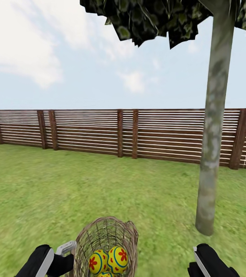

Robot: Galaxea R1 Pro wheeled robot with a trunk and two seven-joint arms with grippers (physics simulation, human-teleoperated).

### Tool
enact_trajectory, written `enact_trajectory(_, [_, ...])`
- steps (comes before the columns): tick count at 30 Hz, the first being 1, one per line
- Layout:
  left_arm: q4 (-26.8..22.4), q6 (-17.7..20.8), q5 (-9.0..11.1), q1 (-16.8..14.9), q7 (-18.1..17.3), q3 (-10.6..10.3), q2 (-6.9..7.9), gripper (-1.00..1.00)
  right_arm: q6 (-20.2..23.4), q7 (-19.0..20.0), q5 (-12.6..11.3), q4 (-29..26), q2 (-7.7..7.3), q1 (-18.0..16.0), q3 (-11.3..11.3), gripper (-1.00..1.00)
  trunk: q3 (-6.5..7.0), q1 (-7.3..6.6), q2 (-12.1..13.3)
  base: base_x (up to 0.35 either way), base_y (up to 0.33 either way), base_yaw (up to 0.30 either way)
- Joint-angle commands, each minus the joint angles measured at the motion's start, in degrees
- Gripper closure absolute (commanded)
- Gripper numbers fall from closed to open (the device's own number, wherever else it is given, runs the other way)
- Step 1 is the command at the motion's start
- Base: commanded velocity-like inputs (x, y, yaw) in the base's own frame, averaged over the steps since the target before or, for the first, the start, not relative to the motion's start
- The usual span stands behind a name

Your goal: Take the three Easter eggs out of the wicker basket on the lawn in the garden, then place them on the lawn next to a single tree (choose any tree) so that all three eggs are next to the same tree and none are left in the basket.

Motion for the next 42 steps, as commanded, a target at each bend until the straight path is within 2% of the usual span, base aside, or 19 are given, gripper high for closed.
enact_trajectory(1, [-0.1,0.3,0.8,0.0,-0.4,0.2,-0.05,1.00,0.3,-0.2,-0.1,-0.1,-0.08,0.0,0.3,-1.00,-0.07,0.03,0.0,0.334,0.000,-0.146])
enact_trajectory(10, [0.0,0.3,0.8,0.0,-0.4,0.2,-0.09,1.00,0.3,-0.2,-0.3,-0.1,-0.12,0.0,0.3,-1.00,-0.07,0.03,0.0,0.334,0.000,-0.269])
enact_trajectory(18, [-0.1,0.3,0.8,0.0,-0.6,0.3,-0.08,1.00,0.3,-0.2,-0.3,-0.1,-0.14,0.0,0.2,-1.00,-0.07,0.03,0.0,0.334,0.000,-0.079])
enact_trajectory(27, [0.0,0.3,0.8,0.0,-0.5,0.2,-0.09,1.00,0.3,-0.2,-0.3,-0.1,-0.16,0.0,0.2,-1.00,-0.07,0.03,0.0,0.334,0.000,-0.267])
enact_trajectory(42, [0.0,0.3,0.8,0.0,-0.5,0.2,-0.09,1.00,0.3,-0.3,-0.3,-0.1,-0.22,0.0,0.1,-1.00,-0.07,0.03,0.0,0.334,0.000,-0.011])
